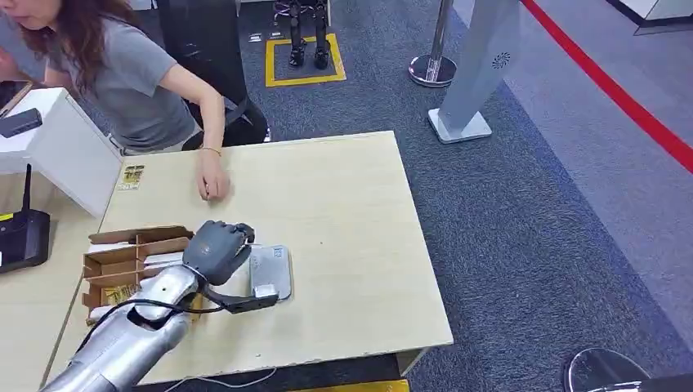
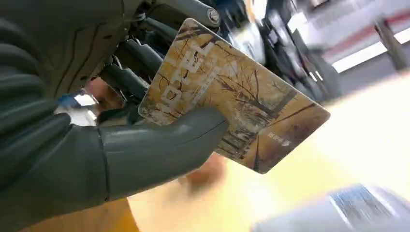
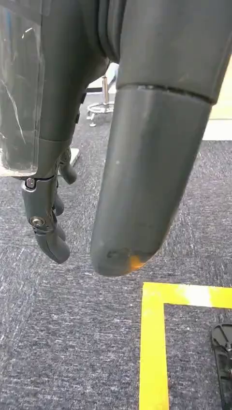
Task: Pass the card to the sensor for recognition and then transmit it.
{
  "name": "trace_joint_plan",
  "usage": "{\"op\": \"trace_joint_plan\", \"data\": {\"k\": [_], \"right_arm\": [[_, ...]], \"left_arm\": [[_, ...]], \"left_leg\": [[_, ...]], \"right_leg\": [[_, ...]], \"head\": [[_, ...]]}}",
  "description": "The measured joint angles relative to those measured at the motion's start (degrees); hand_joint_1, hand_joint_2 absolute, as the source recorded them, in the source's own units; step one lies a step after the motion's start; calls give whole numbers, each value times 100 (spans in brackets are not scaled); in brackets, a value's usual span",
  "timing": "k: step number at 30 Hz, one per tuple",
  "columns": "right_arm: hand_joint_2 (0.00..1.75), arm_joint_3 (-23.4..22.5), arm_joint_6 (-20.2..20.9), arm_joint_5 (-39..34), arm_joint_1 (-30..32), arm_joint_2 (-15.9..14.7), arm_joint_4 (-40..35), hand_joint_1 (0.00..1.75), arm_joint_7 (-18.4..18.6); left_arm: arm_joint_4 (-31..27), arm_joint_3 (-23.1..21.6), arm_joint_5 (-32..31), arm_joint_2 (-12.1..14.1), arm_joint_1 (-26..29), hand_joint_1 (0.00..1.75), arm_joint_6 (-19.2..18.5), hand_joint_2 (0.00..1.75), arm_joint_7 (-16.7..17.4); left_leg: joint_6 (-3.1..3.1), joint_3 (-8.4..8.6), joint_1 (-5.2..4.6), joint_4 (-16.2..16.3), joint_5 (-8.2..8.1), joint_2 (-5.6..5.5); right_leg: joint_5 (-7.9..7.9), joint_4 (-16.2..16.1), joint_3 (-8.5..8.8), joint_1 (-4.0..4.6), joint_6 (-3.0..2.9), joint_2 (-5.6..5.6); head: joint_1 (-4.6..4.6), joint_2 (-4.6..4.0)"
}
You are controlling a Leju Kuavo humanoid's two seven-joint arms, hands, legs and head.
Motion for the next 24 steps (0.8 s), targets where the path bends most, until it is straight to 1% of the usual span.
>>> {"op": "trace_joint_plan", "data": {"k": [1, 6, 7, 10, 12, 15, 19, 24], "right_arm": [[0, 0, 0, -2, 0, 0, 0, 0, 0], [0, 0, -4, -7, 4, 2, 4, 0, 2], [0, 0, -4, -7, 4, 2, 4, 0, 2], [0, 0, -4, -7, -2, 2, 7, 0, 2], [0, 0, -4, -7, 1, 4, 7, 0, 2], [0, 0, -4, -20, -1, 4, 7, 0, 4], [0, 0, -4, -42, 1, 4, 7, 0, 4], [0, 0, -4, -57, 1, 4, 7, 0, 4]], "left_arm": [[-118, 68, -399, -13, 52, 175, 249, 175, 191], [-447, 442, -1483, -44, 207, 175, 885, 175, 674], [-489, 565, -1686, -44, 239, 175, 1044, 175, 751], [-570, 869, -2016, -44, 333, 175, 1280, 175, 836], [-612, 1054, -2121, -50, 400, 175, 1349, 175, 928], [-614, 1231, -2140, -13, 406, 175, 1352, 175, 1201], [-592, 1574, -2142, 83, 396, 175, 1306, 175, 1212], [-373, 2082, -2138, 249, 331, 175, 1277, 175, 1162]], "left_leg": [[0, -2, 0, 0, 0, -2], [2, -3, -1, 0, -2, 3], [2, -3, 0, 0, -2, 1], [2, -2, 1, 0, -1, 0], [0, -2, 2, 0, 0, 0], [0, -2, 2, -1, 0, 0], [0, -2, 2, -1, 0, 1], [0, -2, 2, -1, 0, 2]], "right_leg": [[0, 0, 0, 0, 0, -2], [0, 0, -1, 0, 0, 1], [0, 0, -1, 0, 0, 1], [0, 0, -1, 0, 0, 0], [0, 1, -1, 0, 0, 0], [0, 2, -1, 1, 0, 1], [0, 1, -2, 1, 0, 1], [0, 1, -3, 2, 0, 2]], "head": [[0, 0], [0, 0], [0, -2], [0, 0], [0, 0], [0, 0], [0, -2], [0, -2]]}}
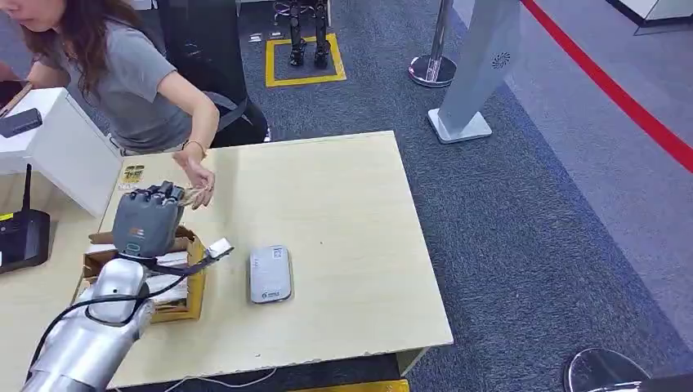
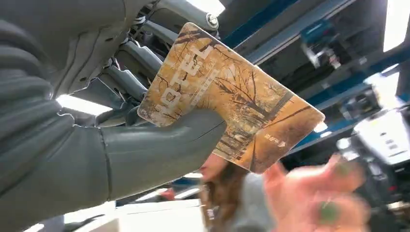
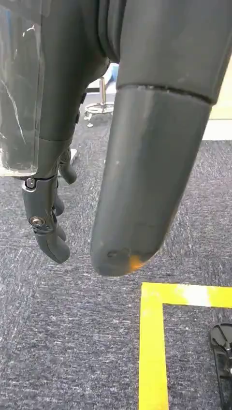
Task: Pass the card to the sensor for recognition and then transmit it.
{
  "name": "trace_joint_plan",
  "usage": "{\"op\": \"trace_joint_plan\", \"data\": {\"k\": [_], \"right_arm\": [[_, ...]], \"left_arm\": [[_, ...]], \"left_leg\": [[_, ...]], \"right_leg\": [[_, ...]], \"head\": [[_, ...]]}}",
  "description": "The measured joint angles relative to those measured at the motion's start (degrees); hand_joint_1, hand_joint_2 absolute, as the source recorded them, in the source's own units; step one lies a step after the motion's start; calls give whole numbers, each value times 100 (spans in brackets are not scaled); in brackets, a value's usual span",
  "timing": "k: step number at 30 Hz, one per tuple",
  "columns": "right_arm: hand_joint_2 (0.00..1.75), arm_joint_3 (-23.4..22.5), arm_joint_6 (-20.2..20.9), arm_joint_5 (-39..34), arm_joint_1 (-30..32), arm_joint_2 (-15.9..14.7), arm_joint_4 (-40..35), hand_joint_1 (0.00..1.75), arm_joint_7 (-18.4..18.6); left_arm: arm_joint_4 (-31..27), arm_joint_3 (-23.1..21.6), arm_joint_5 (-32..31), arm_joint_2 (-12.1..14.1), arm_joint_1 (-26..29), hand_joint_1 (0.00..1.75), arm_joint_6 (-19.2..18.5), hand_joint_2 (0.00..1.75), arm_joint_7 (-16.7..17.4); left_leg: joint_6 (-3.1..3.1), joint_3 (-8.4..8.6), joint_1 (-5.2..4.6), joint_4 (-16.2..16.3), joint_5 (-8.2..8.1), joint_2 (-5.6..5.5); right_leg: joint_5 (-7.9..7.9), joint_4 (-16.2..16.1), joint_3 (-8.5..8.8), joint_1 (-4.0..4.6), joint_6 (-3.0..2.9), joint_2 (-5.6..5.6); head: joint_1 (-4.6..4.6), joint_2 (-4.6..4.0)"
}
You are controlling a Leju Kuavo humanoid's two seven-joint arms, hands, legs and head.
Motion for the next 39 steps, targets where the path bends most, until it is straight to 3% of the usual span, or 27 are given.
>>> {"op": "trace_joint_plan", "data": {"k": [10, 24, 25, 26, 27, 39], "right_arm": [[0, 0, 0, -18, -1, 4, 0, 0, -2], [0, 0, 0, -57, -1, 17, 0, 0, 15], [0, 0, 0, -59, -1, 17, 0, 0, 15], [0, 0, 0, -63, -1, 17, 0, 0, 15], [0, 0, 0, -63, -1, 17, 0, 0, 15], [0, 0, -2, -107, -2, 20, 0, 0, 15]], "left_arm": [[225, 585, 199, 142, -53, 175, 15, 175, -219], [256, 738, 330, 131, -56, 169, 39, 175, -315], [256, 747, 341, 131, -55, 161, 42, 175, -317], [256, 749, 343, 133, -55, 26, 42, 175, -319], [256, 749, 350, 131, -55, 0, 42, 175, -319], [103, 830, 730, 41, 117, 0, 142, 175, -555]], "left_leg": [[0, 0, -3, 0, 0, 0], [0, -1, -1, 0, 0, 0], [0, -1, -1, 0, 0, 0], [0, -1, -1, 0, 0, 0], [0, -1, -1, 0, 0, 0], [0, -1, -2, 0, 0, -1]], "right_leg": [[0, -1, -1, 0, 0, 0], [0, -1, 0, -1, 0, 0], [0, -1, -1, -1, 0, 0], [0, -1, 0, -1, 0, 0], [0, -1, 0, -1, 0, 0], [0, -1, -1, -1, 0, -1]], "head": [[0, 2], [0, 2], [0, 2], [0, 2], [0, 0], [2, 2]]}}
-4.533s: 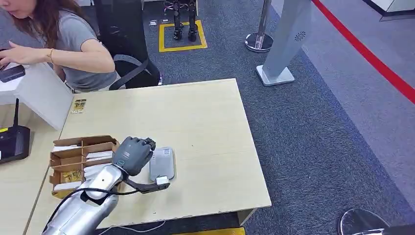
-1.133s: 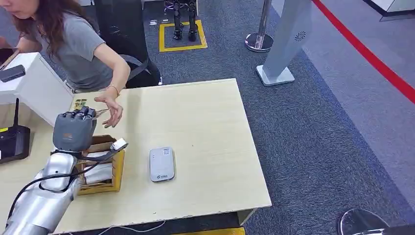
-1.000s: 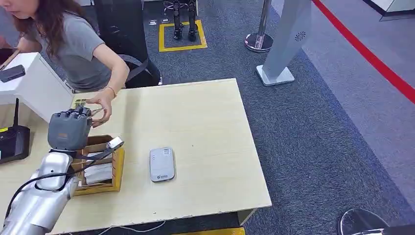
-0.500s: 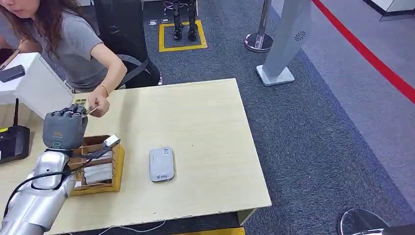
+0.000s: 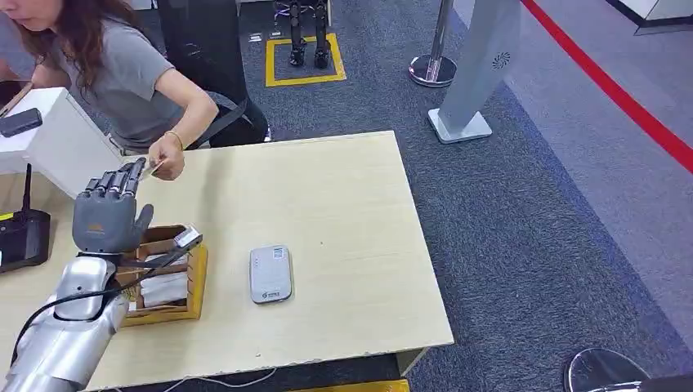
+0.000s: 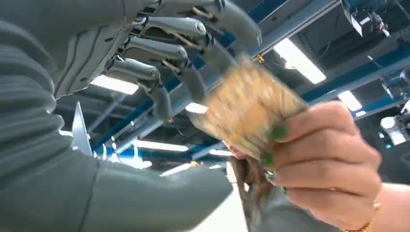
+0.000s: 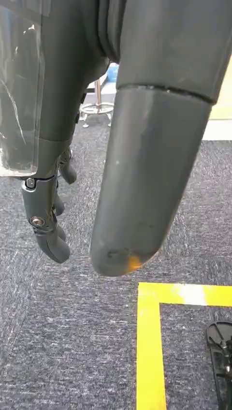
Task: Pass the card to the sensor for recognition and then transmit it.
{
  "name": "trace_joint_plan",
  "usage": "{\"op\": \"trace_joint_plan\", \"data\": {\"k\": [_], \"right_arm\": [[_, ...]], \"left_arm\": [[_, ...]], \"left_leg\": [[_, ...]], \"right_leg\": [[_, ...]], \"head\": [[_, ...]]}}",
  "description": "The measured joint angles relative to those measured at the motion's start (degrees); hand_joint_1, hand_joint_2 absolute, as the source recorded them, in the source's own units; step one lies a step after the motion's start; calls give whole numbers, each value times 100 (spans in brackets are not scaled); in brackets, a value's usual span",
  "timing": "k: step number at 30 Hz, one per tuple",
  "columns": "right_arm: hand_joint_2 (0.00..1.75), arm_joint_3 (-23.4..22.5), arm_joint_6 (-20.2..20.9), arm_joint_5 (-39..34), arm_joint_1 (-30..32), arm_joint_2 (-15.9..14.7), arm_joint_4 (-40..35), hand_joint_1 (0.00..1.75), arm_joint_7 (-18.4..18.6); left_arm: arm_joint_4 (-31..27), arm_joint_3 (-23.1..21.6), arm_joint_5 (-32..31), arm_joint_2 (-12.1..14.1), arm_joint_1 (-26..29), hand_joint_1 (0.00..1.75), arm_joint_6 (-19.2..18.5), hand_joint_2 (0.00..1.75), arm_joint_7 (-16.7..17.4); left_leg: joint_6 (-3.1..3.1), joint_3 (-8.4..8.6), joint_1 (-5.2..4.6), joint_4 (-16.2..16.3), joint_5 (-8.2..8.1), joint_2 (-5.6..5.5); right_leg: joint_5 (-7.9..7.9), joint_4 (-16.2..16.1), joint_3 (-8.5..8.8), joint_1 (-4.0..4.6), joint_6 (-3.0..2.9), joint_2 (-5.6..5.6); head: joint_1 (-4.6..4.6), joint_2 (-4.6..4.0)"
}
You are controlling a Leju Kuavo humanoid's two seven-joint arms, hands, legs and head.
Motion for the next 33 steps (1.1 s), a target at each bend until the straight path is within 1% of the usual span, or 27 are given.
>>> {"op": "trace_joint_plan", "data": {"k": [4, 6, 7, 8, 9, 10, 11, 12, 13, 14, 18, 21, 22, 24, 26, 27, 29, 30, 33], "right_arm": [[0, 0, 0, -11, 1, 0, 0, 0, 0], [0, 0, 0, -20, 1, 0, 0, 0, 0], [0, 0, 0, -33, 1, 0, 0, 0, 0], [0, 0, 0, -33, 1, 0, 0, 0, 0], [0, -2, -4, -41, 1, 0, 0, 0, -6], [0, -2, -11, -55, 3, 0, 0, 0, -11], [0, -4, -18, -70, 6, 0, 0, 0, -17], [0, -7, -17, -90, 6, 0, 0, 0, -20], [0, -9, -17, -92, 6, 0, 0, 0, -20], [0, -9, -17, -94, 6, 0, 0, 0, -20], [0, -9, -17, -98, 10, 0, 0, 0, -22], [0, -13, -28, -103, 9, 0, 0, 0, -26], [0, -13, -31, -109, 11, 0, 0, 0, -28], [0, -20, -57, -120, 18, 0, 0, 0, -24], [0, -22, -83, -133, 18, 0, 0, 0, -20], [0, -24, -98, -142, 19, 0, 0, 0, -17], [0, -31, -105, -157, 22, 0, 0, 0, -4], [0, -31, -109, -160, 26, 0, 0, 0, 7], [0, -31, -114, -160, 49, 0, 0, 0, 111]], "left_arm": [[-151, 13, 176, -57, 73, 0, -6, 175, -86], [-266, 26, 760, -98, 124, 0, -30, 175, -366], [-364, 31, 1190, -140, 172, 0, -76, 175, -558], [-497, 37, 1747, -175, 237, 0, -207, 175, -716], [-677, 44, 2407, -227, 336, 0, -409, 175, -1041], [-871, 50, 3057, -300, 443, 0, -630, 175, -1260], [-1077, 63, 3825, -360, 535, 0, -938, 175, -1492], [-1254, 68, 4421, -424, 625, 0, -1244, 175, -1654], [-1409, 72, 4805, -474, 709, 0, -1418, 175, -1743], [-1518, 72, 4936, -528, 779, 0, -1471, 175, -1799], [-1860, 92, 5094, -634, 907, 0, -1597, 175, -1847], [-2020, 171, 5914, -697, 993, 0, -2108, 175, -2053], [-2130, 188, 6441, -719, 1066, 0, -2440, 175, -2120], [-2317, 216, 7121, -756, 1213, 0, -2901, 175, -2186], [-2457, 238, 7527, -776, 1378, 0, -3186, 175, -2238], [-2518, 245, 7654, -787, 1459, 0, -3261, 175, -2251], [-2639, 264, 7709, -798, 1658, 0, -3307, 175, -2286], [-2697, 271, 7634, -798, 1756, 0, -3281, 175, -2302], [-2896, 306, 7092, -793, 2185, 0, -2993, 175, -2306]], "left_leg": [[0, 0, 0, 0, 0, 0], [0, 0, 0, 0, 0, 0], [0, 0, 0, 0, 0, 0], [0, 0, 0, 0, 0, 0], [2, 0, -1, 0, -2, 0], [2, 0, -2, 0, -2, 1], [3, 0, -2, 0, -3, 1], [3, -1, -3, 0, -3, 0], [6, -2, -4, 0, -4, 0], [6, -2, -3, 0, -4, 0], [6, -2, -3, 0, -4, 0], [6, -1, -2, 0, -4, 0], [6, -1, -2, 0, -4, 1], [6, -1, -2, 0, -4, 2], [6, -1, -2, 0, -5, 2], [6, -2, -2, 0, -5, 2], [6, -2, -3, 0, -9, 2], [7, -2, -3, 0, -10, 2], [6, -2, -3, -2, -14, 3]], "right_leg": [[0, 0, 0, 0, 0, 0], [0, 0, 0, -1, 0, 0], [0, 0, 0, -1, 0, 0], [0, 0, 0, -1, 0, 0], [0, -1, 0, -1, 0, 0], [0, -1, -1, -1, 0, 0], [-1, -2, -1, -1, 1, 0], [-1, -2, -1, -1, 1, 0], [-2, -2, -1, -1, 3, 0], [-3, -2, -1, -1, 4, 0], [-3, -3, -1, -1, 4, -1], [-2, -2, 0, -1, 4, 0], [-2, -2, 0, -1, 4, 0], [-2, -2, -1, -1, 4, 0], [-3, -2, -1, -1, 4, 0], [-4, -2, -1, -1, 5, 0], [-6, -2, -1, -1, 5, 0], [-6, -2, -1, -1, 5, 0], [-7, -3, -1, -1, 5, 1]], "head": [[-2, 0], [-2, -2], [-2, -2], [-2, -2], [-2, 0], [-2, 0], [-2, 0], [-2, -2], [-2, -2], [0, 0], [-2, 0], [-2, 0], [-2, 0], [-2, 0], [-2, 0], [-2, 0], [-2, 0], [-2, 0], [-2, 0]]}}
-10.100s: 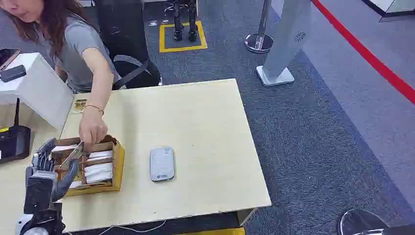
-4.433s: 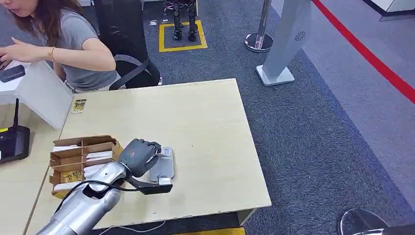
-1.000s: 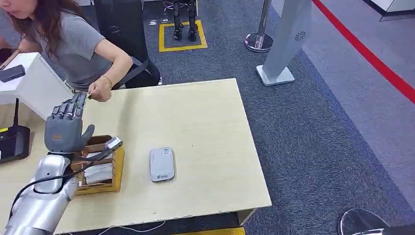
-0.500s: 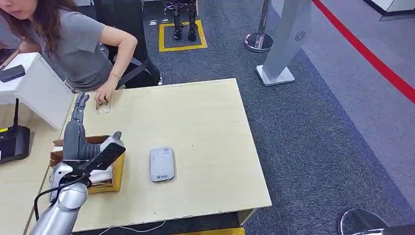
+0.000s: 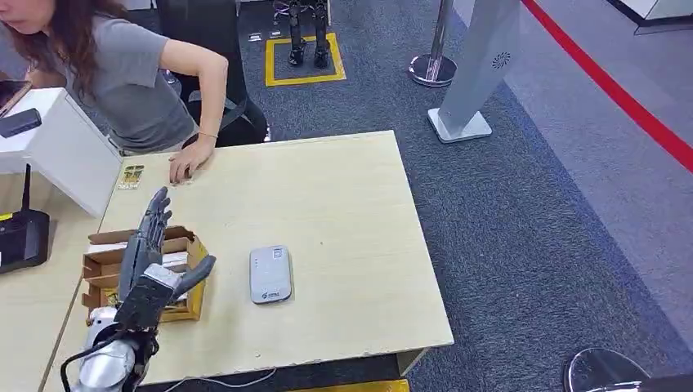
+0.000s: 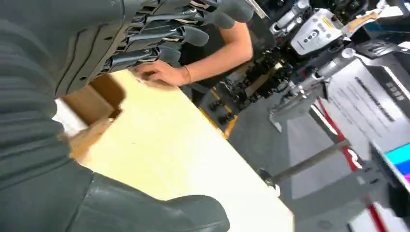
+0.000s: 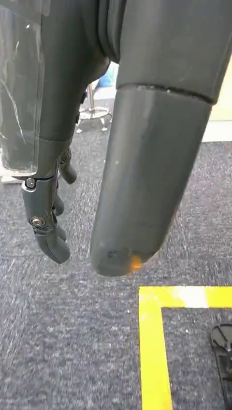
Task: Pass the card to the sensor for recognition and then transmit it.
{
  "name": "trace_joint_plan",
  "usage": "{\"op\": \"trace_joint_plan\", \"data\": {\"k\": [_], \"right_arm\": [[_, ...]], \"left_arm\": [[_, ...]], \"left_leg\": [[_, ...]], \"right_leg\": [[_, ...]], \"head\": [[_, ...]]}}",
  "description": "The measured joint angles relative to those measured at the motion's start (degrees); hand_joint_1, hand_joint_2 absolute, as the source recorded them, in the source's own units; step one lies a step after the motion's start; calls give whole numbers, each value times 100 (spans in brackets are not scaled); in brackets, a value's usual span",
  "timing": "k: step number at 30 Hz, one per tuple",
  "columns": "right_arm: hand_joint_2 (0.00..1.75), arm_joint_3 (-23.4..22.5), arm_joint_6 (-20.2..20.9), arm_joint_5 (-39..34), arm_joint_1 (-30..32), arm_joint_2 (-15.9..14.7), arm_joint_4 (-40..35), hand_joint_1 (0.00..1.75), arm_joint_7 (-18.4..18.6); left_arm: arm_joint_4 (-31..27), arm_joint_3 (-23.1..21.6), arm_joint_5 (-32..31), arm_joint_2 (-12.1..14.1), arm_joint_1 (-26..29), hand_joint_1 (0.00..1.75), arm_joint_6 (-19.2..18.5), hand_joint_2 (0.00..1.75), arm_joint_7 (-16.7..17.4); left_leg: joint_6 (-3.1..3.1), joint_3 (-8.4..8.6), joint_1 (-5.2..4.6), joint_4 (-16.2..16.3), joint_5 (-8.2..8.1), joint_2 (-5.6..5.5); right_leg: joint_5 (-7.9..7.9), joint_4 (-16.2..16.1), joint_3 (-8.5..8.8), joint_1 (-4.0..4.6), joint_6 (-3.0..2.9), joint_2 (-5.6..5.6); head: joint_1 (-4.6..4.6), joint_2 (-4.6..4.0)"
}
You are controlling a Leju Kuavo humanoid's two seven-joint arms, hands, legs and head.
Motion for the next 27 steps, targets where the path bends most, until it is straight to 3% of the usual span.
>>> {"op": "trace_joint_plan", "data": {"k": [9, 18, 24, 27], "right_arm": [[0, -28, -79, 31, 64, -18, -4, 0, 57], [0, -26, -85, 59, 59, -33, -15, 0, 51], [0, -20, -70, 186, 52, -33, -17, 0, -28], [0, 9, -68, 230, 45, -31, -15, 0, -68]], "left_arm": [[-477, 295, -1648, 301, 1309, 0, 969, 175, 203], [-708, 590, -1880, 476, 1461, 0, 1063, 175, 275], [-947, 934, -3148, 765, 1504, 0, 1566, 175, 514], [-982, 1080, -3405, 936, 1484, 0, 1542, 175, 555]], "left_leg": [[-4, 1, 2, -1, -9, 0], [-4, 2, 1, -1, -9, -3], [-4, 3, 2, -1, -9, -3], [-4, 3, 4, -1, -9, -3]], "right_leg": [[-13, 0, 0, 1, 6, -1], [-12, 0, 6, 2, 6, -4], [-12, 0, 5, 2, 6, -3], [-13, 0, 4, 2, 5, -4]], "head": [[0, 0], [0, 0], [0, 0], [0, 0]]}}
